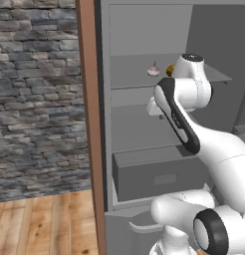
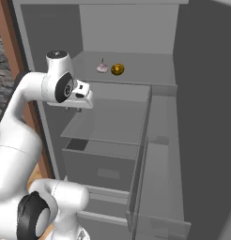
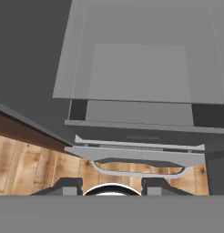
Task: Grab the garlic and lemon from the fridge, place them in the blender, close the lid, and turn on the blender to create a marinade.
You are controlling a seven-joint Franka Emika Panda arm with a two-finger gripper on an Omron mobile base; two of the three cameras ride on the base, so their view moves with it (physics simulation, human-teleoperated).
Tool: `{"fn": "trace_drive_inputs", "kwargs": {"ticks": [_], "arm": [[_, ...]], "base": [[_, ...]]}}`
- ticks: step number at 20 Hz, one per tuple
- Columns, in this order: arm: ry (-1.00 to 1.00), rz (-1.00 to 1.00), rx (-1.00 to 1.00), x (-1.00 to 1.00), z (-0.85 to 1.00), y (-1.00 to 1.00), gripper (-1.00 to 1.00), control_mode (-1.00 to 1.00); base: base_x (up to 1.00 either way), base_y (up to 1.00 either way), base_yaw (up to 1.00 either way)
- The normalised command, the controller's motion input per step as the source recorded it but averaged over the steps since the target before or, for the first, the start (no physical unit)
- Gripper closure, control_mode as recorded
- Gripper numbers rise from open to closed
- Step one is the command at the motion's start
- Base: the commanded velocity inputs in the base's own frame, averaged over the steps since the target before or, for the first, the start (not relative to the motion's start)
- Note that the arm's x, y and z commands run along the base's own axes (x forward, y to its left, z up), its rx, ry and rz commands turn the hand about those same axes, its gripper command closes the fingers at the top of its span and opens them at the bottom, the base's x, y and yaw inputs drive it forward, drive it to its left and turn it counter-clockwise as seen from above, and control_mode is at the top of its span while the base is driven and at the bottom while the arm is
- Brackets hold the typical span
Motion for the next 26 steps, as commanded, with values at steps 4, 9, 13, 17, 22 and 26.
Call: {"fn": "trace_drive_inputs", "kwargs": {"ticks": [4,9,13,17,22,26], "arm": [[0.0,0.0,0.0,-0.01,0.0,0.0,-1.0,-1.0],[-0.02,0.0,0.0,0.0,0.0,0.0,-1.0,-1.0],[-0.18,0.0,0.0,-0.12,0.11,0.0,-1.0,-1.0],[-0.28,0.0,0.0,-0.18,0.28,0.0,-1.0,-1.0],[-0.3,-0.04,0.0,-0.18,0.53,-0.09,-1.0,-1.0],[-0.18,-0.15,0.0,-0.03,0.64,-0.14,-1.0,-1.0]], "base": [[0.0,0.0,0.0],[0.0,0.0,0.0],[0.0,0.0,0.0],[0.0,0.0,0.0],[0.0,0.0,0.0],[0.0,0.0,0.0]]}}
